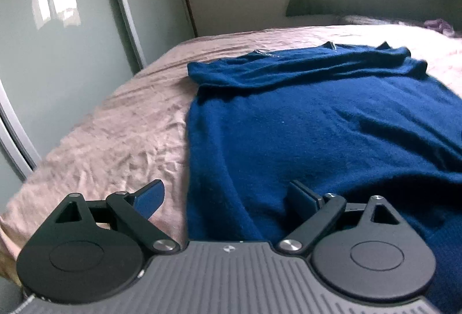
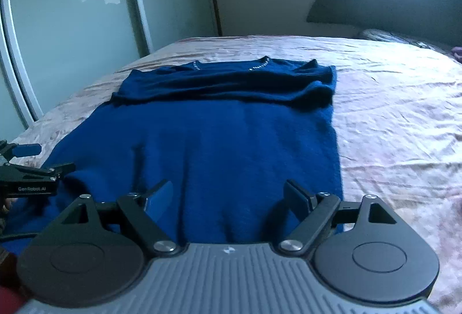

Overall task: Fold small clothes
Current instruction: 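Move the open left gripper down to the navy sweater hem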

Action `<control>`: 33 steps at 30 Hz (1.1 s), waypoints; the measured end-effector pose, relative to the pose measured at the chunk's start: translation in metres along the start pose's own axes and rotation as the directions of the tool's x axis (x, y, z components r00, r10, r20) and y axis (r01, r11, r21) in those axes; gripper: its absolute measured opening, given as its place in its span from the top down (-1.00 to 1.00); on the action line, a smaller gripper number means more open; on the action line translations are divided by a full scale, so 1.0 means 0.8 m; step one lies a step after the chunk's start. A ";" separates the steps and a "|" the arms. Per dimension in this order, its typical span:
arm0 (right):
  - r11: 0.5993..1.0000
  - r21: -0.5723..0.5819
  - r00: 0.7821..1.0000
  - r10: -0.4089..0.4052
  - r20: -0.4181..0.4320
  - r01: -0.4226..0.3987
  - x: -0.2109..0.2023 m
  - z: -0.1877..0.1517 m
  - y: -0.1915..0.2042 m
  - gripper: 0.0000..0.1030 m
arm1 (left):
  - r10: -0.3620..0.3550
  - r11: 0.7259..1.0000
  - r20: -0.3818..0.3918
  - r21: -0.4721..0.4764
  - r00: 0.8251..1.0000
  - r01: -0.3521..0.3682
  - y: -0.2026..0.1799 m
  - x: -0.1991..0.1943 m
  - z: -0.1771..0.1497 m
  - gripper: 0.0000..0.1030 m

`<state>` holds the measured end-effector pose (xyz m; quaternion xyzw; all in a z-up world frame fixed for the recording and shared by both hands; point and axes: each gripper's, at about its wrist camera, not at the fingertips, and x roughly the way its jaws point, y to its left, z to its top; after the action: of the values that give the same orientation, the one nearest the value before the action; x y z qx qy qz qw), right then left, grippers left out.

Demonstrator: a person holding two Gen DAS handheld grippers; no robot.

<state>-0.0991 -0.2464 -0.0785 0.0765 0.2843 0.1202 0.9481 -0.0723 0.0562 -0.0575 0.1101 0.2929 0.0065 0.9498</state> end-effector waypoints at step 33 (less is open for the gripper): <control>0.969 0.159 0.956 0.220 -0.192 -0.191 -0.107 -0.034 -0.105 -0.64 | -0.386 0.922 -0.233 -0.064 0.893 0.382 0.067 -0.046 -0.021 -0.89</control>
<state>-0.1678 -0.3481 -0.0746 0.1584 0.3801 0.2057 0.8878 -0.1093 0.1089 -0.0391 0.0404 0.4218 -0.1653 0.8906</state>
